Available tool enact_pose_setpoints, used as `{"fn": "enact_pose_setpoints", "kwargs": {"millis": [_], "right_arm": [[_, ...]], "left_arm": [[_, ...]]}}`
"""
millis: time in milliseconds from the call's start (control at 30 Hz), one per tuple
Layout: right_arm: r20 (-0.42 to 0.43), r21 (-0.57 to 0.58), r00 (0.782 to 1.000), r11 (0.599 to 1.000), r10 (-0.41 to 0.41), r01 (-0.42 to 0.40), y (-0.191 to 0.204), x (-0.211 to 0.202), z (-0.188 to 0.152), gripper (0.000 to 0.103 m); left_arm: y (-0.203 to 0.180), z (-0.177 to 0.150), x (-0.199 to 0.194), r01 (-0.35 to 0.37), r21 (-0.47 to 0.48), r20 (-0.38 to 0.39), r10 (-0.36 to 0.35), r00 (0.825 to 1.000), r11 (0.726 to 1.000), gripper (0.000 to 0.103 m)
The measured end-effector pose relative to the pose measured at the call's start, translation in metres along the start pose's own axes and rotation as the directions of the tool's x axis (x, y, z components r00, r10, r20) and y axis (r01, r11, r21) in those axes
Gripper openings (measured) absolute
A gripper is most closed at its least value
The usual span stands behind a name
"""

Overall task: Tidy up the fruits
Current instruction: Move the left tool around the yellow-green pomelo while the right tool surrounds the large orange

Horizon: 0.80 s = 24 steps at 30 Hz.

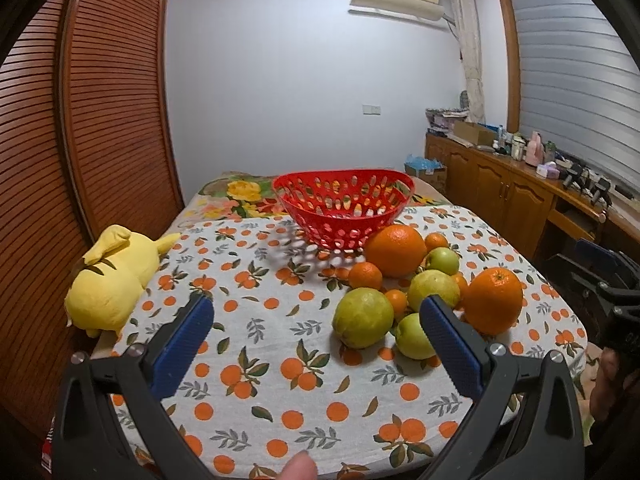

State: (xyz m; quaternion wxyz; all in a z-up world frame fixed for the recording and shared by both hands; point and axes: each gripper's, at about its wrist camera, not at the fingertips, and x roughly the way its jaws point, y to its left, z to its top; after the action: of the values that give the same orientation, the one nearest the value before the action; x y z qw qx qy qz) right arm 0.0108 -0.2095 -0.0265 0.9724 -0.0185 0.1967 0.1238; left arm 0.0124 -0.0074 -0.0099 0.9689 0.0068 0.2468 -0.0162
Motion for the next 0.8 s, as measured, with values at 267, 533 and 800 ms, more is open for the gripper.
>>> {"fn": "enact_pose_setpoints", "kwargs": {"millis": [267, 533, 800], "right_arm": [[-0.034, 0.005, 0.999, 1.0, -0.005, 0.005, -0.013, 0.012, -0.007, 0.102], [-0.087, 0.003, 0.996, 1.0, 0.004, -0.004, -0.028, 0.032, -0.015, 0.101], [-0.171, -0.017, 0.985, 0.999, 0.026, -0.03, -0.038, 0.062, -0.026, 0.1]], "left_arm": [[-0.003, -0.005, 0.028, 0.065, 0.004, -0.072, -0.064, 0.995, 0.998, 0.103], [-0.004, -0.01, 0.05, 0.099, 0.011, -0.124, -0.097, 0.988, 0.995, 0.103], [-0.001, -0.017, 0.077, 0.144, -0.005, -0.178, -0.142, 0.974, 0.99, 0.103]]}}
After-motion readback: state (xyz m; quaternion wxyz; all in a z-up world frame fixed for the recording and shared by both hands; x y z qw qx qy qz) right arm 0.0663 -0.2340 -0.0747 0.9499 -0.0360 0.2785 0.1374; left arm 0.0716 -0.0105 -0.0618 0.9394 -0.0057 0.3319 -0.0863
